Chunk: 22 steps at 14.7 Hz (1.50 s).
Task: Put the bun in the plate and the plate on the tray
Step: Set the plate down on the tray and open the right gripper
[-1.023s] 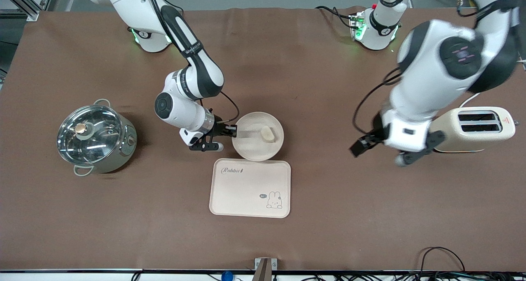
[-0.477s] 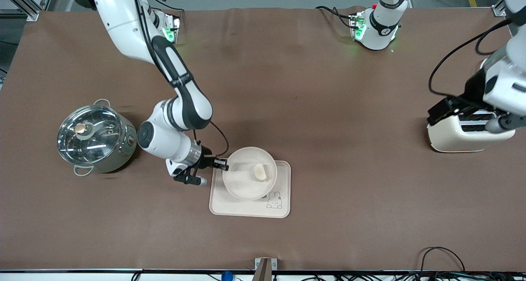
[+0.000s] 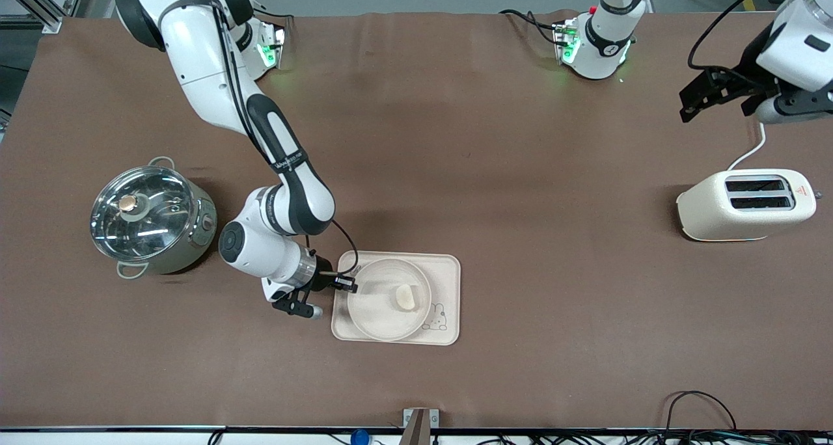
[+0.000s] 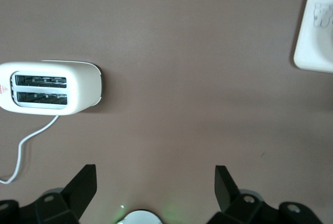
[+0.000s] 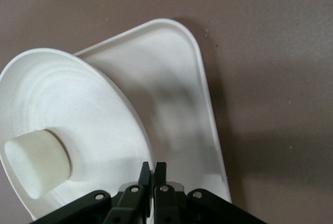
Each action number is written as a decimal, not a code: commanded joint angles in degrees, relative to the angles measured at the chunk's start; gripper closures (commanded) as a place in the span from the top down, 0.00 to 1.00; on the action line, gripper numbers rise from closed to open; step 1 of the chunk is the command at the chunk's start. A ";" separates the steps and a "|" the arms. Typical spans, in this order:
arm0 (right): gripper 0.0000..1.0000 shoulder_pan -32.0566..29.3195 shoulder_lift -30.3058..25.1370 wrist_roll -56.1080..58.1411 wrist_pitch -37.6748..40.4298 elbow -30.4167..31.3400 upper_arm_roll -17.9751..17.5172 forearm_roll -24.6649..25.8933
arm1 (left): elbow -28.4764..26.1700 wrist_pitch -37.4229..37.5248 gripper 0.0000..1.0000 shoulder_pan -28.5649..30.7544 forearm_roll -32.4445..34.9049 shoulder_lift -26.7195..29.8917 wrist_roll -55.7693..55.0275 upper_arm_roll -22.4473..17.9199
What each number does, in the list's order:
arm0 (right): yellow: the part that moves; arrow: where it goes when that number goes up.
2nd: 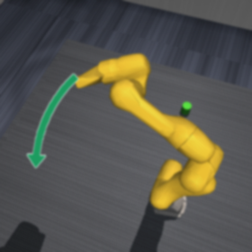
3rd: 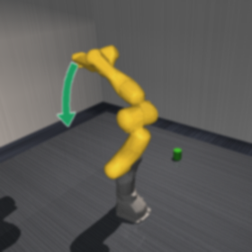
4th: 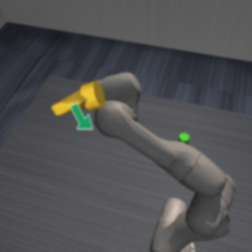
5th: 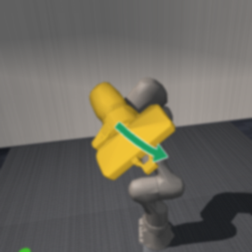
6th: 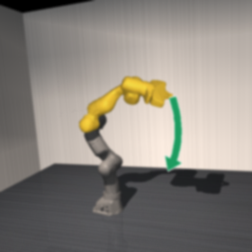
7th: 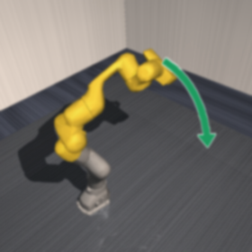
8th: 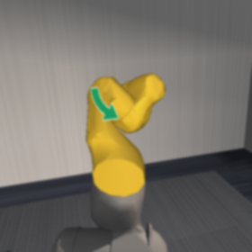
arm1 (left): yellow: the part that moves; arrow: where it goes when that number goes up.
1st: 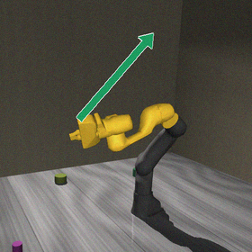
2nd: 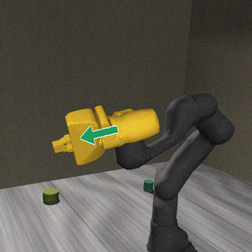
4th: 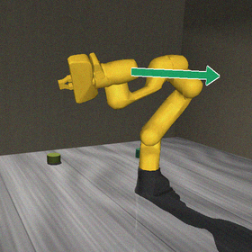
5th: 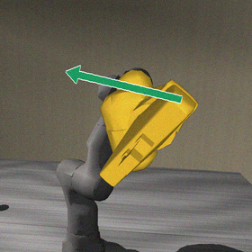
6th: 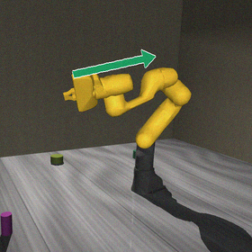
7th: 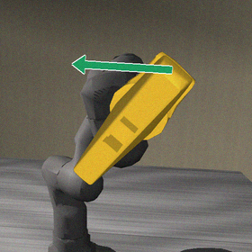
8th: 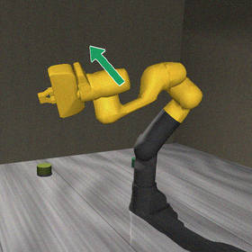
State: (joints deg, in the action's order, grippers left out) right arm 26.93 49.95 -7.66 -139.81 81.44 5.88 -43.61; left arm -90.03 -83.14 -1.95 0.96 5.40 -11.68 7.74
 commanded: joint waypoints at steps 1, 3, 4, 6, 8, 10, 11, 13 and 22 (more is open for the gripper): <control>0.00 -0.83 1.20 0.10 0.59 -2.08 -0.52 -0.42 | -1.73 -0.61 1.00 0.46 1.24 1.19 4.20 -0.01; 0.00 -0.74 1.47 0.81 0.50 -1.90 -0.52 -0.42 | -1.73 -0.88 1.00 0.63 1.24 1.10 4.56 0.08; 0.00 -0.48 1.47 0.81 0.41 -1.73 -0.52 -0.42 | -1.64 -0.88 1.00 0.63 1.24 1.10 4.64 0.08; 0.00 -0.13 1.64 0.81 0.24 -1.64 -0.52 -0.34 | -1.47 -0.88 1.00 0.63 1.24 1.01 5.78 0.08; 0.01 0.05 1.91 0.81 0.06 -1.64 -0.52 -0.33 | -1.38 -0.88 1.00 0.63 1.24 0.84 5.88 0.08; 0.10 0.05 1.91 0.55 0.06 -1.73 -0.52 -0.60 | -1.20 -0.88 1.00 0.63 1.15 0.57 5.88 0.08; 0.20 0.05 1.82 0.20 0.06 -1.81 -0.52 -0.69 | -1.20 -0.88 1.00 0.63 1.24 0.57 5.88 0.08; 0.44 -0.30 1.12 0.19 0.41 -1.90 -0.52 -0.77 | -1.20 -0.88 1.00 0.63 1.15 0.57 5.88 0.08; 1.00 -0.48 -10.72 0.11 9.02 1.77 0.96 -0.07 | -1.20 -0.79 1.00 2.66 0.27 0.57 5.96 0.17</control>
State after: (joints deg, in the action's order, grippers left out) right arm 26.94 45.29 -7.55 -133.29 78.50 6.08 -43.60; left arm -90.93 -83.45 0.46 1.09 5.64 -6.71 7.60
